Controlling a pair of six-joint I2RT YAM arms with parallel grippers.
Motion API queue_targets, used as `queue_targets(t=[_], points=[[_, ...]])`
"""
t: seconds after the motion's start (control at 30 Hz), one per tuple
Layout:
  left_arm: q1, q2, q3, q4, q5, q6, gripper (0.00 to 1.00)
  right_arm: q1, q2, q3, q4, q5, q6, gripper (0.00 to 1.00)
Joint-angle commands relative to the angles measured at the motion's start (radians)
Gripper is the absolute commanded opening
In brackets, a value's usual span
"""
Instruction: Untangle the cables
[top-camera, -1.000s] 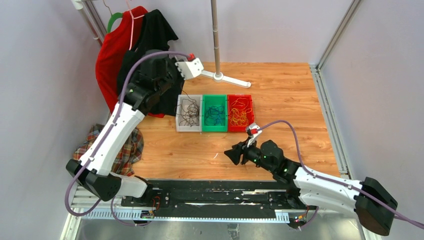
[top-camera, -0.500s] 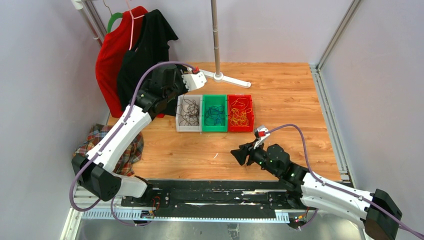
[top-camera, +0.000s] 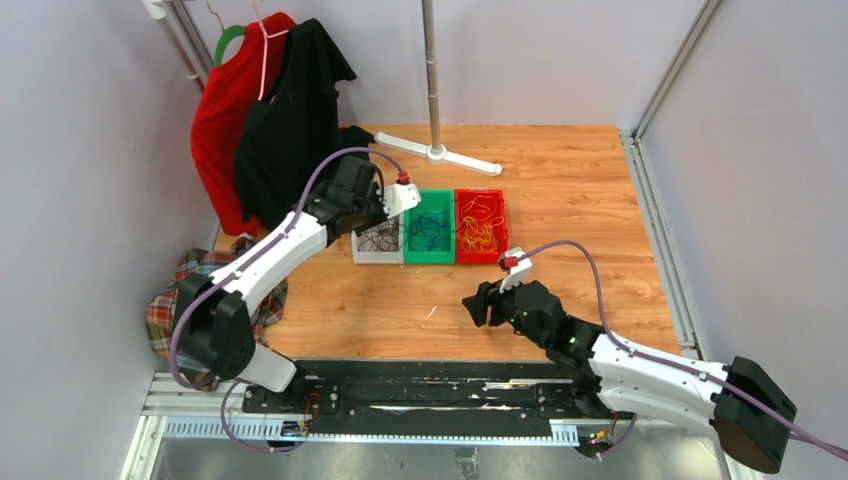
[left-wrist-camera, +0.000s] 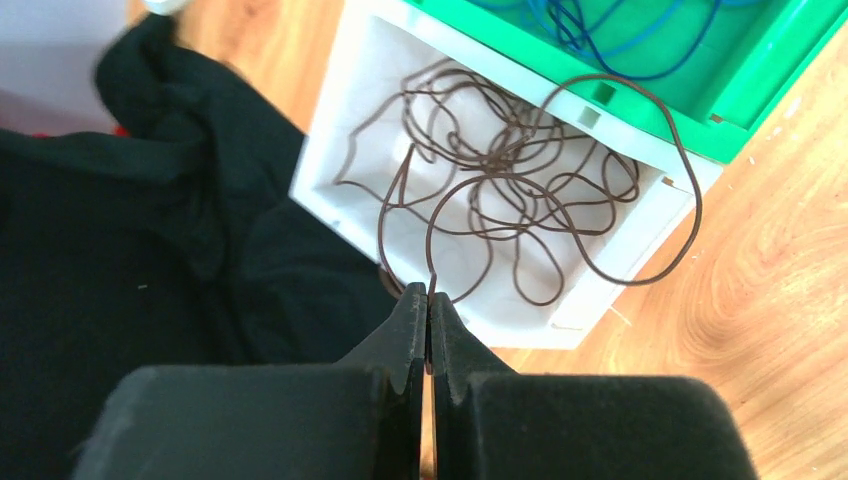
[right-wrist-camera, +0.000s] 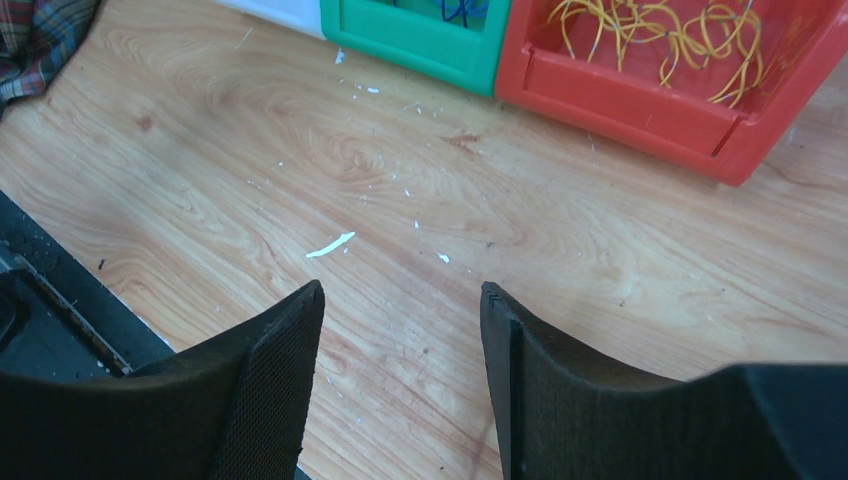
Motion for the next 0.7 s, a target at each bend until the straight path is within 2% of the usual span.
queue_targets(t=[0.0, 0.27, 0.57, 0.67], points=[[0.003, 0.067, -0.046, 0.090, 0.024, -0.018, 0.00, -0.007, 0.003, 0.047, -0.009, 0.047, -0.016, 0.59], [0.003, 0.237, -0.026, 0.186, -0.025, -0.023, 0.01, -0.037, -0.034, 0.045, -0.047, 0.047, -0.004, 0.59], [0.003, 0.346, 0.017, 0.239, -0.081, -0.002, 0.01, -0.046, -0.060, 0.033, -0.072, 0.048, 0.010, 0.58], [0.009, 0.333, 0.013, 0.243, -0.087, 0.003, 0.08, -0.050, -0.064, 0.032, -0.076, 0.049, 0.009, 0.58]])
